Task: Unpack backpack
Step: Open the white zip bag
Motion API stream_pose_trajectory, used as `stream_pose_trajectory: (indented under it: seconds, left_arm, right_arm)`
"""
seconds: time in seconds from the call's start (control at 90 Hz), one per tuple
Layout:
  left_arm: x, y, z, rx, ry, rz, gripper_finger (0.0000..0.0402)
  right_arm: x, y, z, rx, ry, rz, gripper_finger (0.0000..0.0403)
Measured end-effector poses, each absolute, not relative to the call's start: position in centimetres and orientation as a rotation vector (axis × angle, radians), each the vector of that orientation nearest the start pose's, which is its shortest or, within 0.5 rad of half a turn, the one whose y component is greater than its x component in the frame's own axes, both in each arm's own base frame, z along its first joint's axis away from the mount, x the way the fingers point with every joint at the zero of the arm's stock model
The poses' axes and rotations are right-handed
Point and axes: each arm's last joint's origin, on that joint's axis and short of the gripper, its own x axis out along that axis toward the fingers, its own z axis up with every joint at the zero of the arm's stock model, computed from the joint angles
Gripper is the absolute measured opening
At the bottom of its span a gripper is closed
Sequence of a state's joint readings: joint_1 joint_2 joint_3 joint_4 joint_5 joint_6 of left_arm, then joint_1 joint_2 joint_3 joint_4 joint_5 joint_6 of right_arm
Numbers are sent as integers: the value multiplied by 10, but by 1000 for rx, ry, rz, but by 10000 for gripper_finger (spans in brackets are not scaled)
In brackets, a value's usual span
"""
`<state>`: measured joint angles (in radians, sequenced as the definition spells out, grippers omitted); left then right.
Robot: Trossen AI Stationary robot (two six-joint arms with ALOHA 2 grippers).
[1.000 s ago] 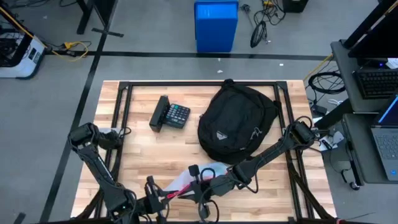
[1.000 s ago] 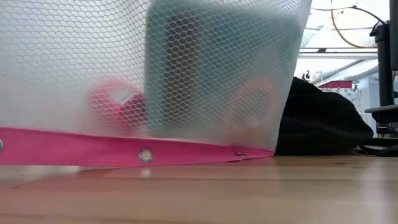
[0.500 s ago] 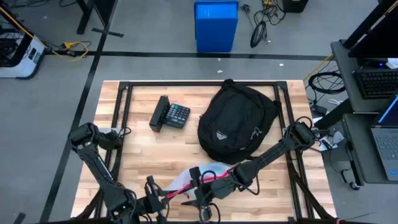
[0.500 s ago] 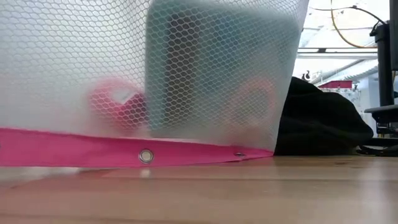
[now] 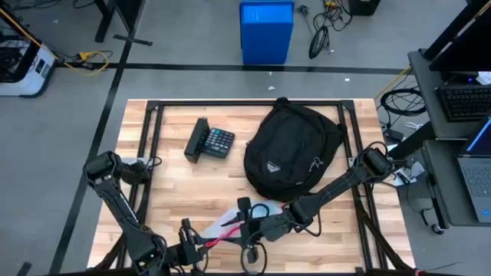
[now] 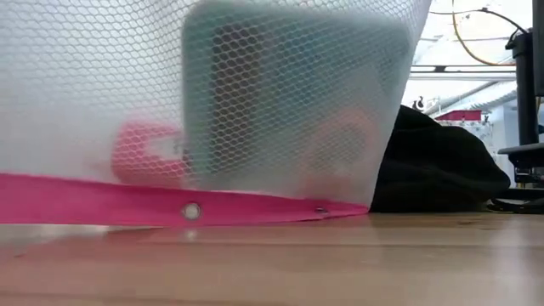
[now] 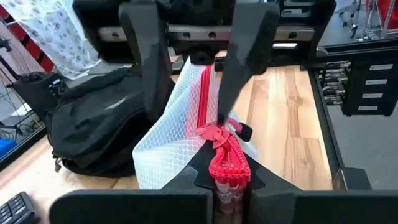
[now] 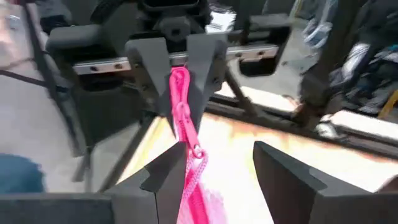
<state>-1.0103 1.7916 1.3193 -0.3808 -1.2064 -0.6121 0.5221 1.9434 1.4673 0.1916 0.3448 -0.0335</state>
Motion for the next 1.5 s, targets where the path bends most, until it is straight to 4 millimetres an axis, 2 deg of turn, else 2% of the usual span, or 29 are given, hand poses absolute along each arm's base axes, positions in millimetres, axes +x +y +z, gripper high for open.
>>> stream_pose_trajectory:
  seconds: [0.611, 0.8, 1.111, 1.5]
  left_arm:
    - [222, -303, 244, 164, 301, 284, 0]
    - [224, -302, 245, 174, 295, 293, 0]
    - [225, -302, 245, 176, 304, 285, 0]
    - [221, -304, 245, 207, 311, 266, 0]
  right_arm:
    - [409, 203, 260, 16, 285, 359, 167]
    - [408, 207, 261, 24, 280, 414, 133]
    - [410, 203, 261, 29, 275, 427, 11]
    - [405, 202, 263, 119, 352, 416, 1]
